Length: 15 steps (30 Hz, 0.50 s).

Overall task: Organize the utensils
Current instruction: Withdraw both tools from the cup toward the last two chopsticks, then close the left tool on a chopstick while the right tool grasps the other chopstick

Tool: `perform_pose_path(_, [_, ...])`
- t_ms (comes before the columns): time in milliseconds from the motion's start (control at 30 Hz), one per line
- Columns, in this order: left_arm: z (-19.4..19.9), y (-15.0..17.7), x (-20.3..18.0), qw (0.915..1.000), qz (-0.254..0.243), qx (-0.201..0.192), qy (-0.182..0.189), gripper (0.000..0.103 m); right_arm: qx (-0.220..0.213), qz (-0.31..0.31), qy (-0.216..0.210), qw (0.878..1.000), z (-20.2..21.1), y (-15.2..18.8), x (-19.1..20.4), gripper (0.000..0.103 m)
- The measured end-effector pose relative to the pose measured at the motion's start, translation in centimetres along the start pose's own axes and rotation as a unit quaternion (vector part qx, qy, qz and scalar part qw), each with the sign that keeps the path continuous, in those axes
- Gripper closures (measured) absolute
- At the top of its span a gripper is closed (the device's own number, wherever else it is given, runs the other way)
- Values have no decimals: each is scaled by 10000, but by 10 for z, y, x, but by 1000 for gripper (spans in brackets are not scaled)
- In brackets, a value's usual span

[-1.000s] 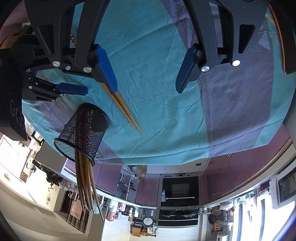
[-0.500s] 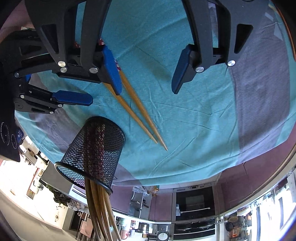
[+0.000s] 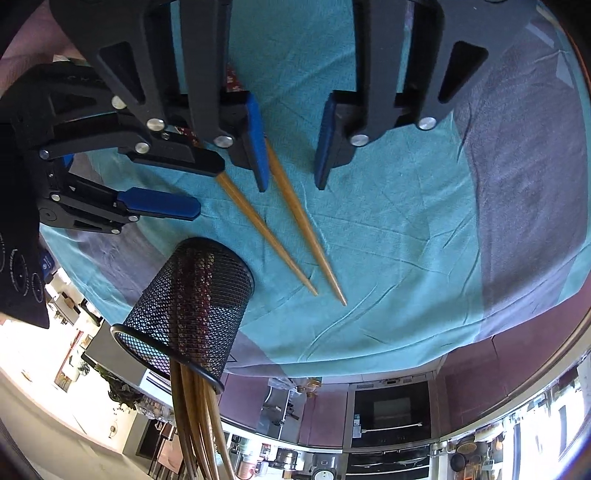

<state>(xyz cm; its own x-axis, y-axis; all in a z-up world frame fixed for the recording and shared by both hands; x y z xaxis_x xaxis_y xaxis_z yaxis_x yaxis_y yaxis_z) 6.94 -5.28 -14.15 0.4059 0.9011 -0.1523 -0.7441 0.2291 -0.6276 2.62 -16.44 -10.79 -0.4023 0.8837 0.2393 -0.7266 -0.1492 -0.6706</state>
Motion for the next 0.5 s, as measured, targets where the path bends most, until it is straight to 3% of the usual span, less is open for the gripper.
perform_pose_path(233, [8, 11, 8, 9998, 202, -4, -25, 87, 0, 42, 15, 10000, -8, -6, 3, 70])
perform_pose_path(500, [6, 2, 11, 9998, 66, -67, -199, 81, 12, 32, 72, 10000, -13, -10, 3, 75])
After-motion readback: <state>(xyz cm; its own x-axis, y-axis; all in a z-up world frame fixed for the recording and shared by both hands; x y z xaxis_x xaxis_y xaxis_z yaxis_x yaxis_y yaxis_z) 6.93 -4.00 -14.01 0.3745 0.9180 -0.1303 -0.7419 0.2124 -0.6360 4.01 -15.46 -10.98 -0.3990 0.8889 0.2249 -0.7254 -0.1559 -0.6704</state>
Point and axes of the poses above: each gripper's, at about its wrist camera, not at the fingertips, and z roughly against the way its jaws point, x to its left, y to its underside, the point moved 3 cm from there along -z, roughly the way its jaws point, and after that the axes turned 4 degrees about -x, right-handed, at the moved point
